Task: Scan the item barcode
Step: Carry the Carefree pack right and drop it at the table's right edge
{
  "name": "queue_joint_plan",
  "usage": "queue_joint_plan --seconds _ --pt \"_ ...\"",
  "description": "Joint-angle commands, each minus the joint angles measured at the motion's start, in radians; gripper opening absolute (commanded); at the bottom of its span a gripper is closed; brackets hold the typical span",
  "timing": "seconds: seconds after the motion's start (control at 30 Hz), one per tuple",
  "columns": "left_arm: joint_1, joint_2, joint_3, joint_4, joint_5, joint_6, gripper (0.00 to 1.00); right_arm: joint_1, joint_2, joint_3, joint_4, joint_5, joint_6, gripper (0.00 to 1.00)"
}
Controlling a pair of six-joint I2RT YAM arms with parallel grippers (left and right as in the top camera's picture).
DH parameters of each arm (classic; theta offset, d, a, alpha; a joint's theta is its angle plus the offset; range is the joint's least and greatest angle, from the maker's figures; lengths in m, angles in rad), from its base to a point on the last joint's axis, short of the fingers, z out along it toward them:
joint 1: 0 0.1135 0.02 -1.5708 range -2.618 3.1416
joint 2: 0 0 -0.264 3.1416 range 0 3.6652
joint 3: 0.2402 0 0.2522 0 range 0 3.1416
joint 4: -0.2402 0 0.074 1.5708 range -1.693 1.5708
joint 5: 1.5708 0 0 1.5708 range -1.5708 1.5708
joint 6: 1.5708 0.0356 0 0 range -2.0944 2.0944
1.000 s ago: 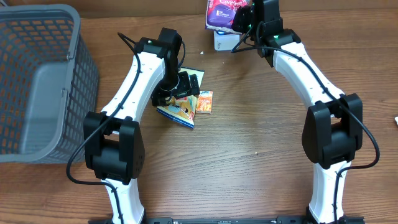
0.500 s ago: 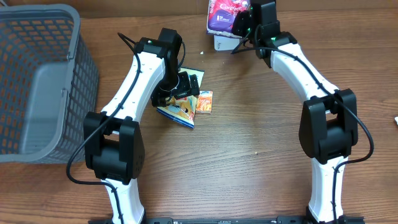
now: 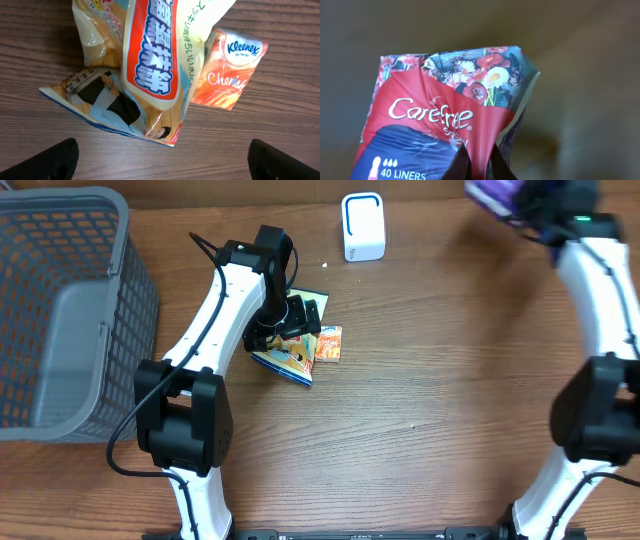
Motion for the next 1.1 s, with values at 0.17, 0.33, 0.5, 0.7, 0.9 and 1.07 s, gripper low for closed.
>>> queue_joint_plan --seconds 0.17,0.33,0.5,0.7,0.9,1.07 --pt "-0.003 0.000 0.009 0.007 0.011 -0.010 1.00 -0.298 -0.023 -0.005 -0.201 0.167 0.048 0.04" --pt "-0.003 0.000 0.009 0.023 0.012 -0.011 1.00 -0.400 0.000 -0.058 -0.200 0.174 0.048 0.04" --pt "-0.003 0.000 0.009 0.006 0.011 -0.010 1.00 -0.445 0.041 -0.072 -0.183 0.171 0.039 0.07" --pt "-0.003 0.000 0.009 -0.001 0.011 -0.010 1.00 -0.447 0.045 -0.072 -0.185 0.264 0.034 0.23" --pt "-0.003 0.000 0.009 -0.010 0.009 0.025 1.00 -0.447 0.040 -0.054 -0.224 0.294 0.028 0.96" --pt "0.039 0.000 0.049 -0.085 0.028 0.052 1.00 -0.444 -0.037 0.000 -0.257 0.217 0.028 1.00"
